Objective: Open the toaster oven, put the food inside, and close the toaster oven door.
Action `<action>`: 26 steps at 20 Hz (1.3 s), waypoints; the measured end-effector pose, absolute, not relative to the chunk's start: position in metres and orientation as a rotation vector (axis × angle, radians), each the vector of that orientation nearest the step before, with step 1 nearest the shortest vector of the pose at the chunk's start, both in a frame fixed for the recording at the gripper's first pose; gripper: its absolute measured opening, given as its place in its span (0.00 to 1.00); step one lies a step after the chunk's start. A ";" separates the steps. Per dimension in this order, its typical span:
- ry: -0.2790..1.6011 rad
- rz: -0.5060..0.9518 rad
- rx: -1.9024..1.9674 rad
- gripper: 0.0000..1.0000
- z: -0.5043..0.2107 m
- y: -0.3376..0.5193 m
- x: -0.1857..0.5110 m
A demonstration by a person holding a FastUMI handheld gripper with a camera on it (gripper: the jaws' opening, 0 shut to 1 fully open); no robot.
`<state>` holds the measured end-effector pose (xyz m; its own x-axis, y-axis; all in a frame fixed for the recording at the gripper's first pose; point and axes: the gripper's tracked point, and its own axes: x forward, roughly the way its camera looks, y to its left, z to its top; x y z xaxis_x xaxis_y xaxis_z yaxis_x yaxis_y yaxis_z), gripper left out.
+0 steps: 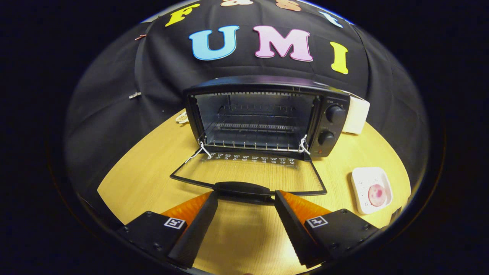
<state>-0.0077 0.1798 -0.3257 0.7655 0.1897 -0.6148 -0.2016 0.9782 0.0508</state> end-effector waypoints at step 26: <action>0.853 0.048 0.135 1.00 -0.265 -0.119 -0.018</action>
